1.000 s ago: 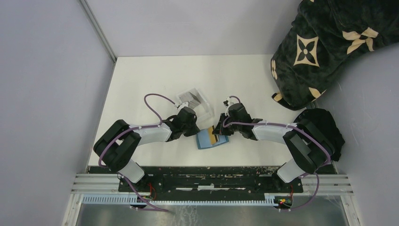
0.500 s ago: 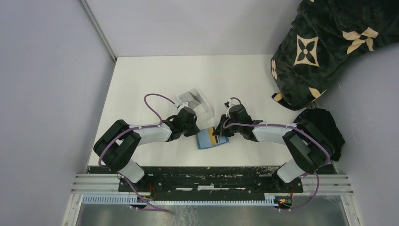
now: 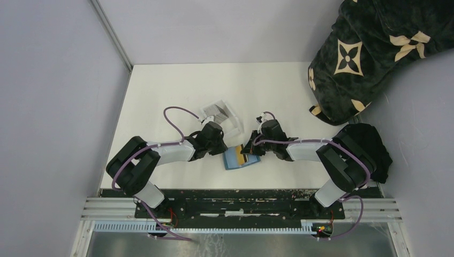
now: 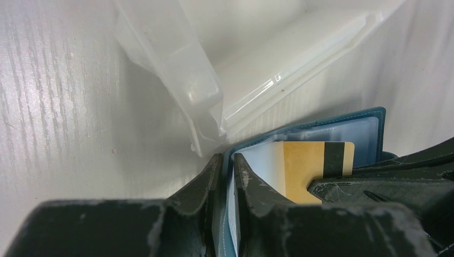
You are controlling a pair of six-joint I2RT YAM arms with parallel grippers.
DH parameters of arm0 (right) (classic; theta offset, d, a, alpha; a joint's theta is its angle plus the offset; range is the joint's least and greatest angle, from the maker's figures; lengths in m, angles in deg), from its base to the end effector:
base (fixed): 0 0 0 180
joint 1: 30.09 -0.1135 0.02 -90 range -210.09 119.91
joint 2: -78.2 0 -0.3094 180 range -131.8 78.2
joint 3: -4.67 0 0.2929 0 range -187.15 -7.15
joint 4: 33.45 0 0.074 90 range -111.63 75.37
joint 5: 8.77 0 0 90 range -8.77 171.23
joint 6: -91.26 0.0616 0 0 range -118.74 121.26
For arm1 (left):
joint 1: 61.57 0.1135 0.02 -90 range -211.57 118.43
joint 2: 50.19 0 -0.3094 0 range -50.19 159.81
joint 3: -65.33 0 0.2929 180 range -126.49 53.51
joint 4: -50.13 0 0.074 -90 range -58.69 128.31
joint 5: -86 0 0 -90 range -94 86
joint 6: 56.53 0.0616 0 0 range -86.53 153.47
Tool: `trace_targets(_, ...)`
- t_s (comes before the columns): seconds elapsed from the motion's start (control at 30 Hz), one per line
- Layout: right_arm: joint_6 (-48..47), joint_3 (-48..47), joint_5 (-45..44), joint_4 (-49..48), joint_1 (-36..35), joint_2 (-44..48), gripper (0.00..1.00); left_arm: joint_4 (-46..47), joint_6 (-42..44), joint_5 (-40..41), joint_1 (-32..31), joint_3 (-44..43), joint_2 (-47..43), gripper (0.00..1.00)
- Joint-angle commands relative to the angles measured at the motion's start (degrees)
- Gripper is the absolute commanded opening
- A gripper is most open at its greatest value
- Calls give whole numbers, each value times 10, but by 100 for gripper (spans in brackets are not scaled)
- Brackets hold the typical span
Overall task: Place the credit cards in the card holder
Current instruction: Insert the credit card into the card holder.
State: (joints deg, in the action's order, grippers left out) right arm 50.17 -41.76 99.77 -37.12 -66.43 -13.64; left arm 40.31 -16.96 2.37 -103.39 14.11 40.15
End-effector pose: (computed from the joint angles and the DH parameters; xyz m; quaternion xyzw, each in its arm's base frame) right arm 0.2577 0.2139 0.1260 0.0331 0.9025 0.3814 0.1973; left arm 0.2564 -0.2202 0.1361 -0.0896 0.9309 -0.2163 0.2802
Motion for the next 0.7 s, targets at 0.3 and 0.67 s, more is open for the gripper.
trace_targets(0.3,10,12,5,-38,2,-32,1,-45,16,28,1,9,-36,31)
trace_targets(0.67,5,13,10,-40,3,-41,1,-70,0,45,1,27,-93,36)
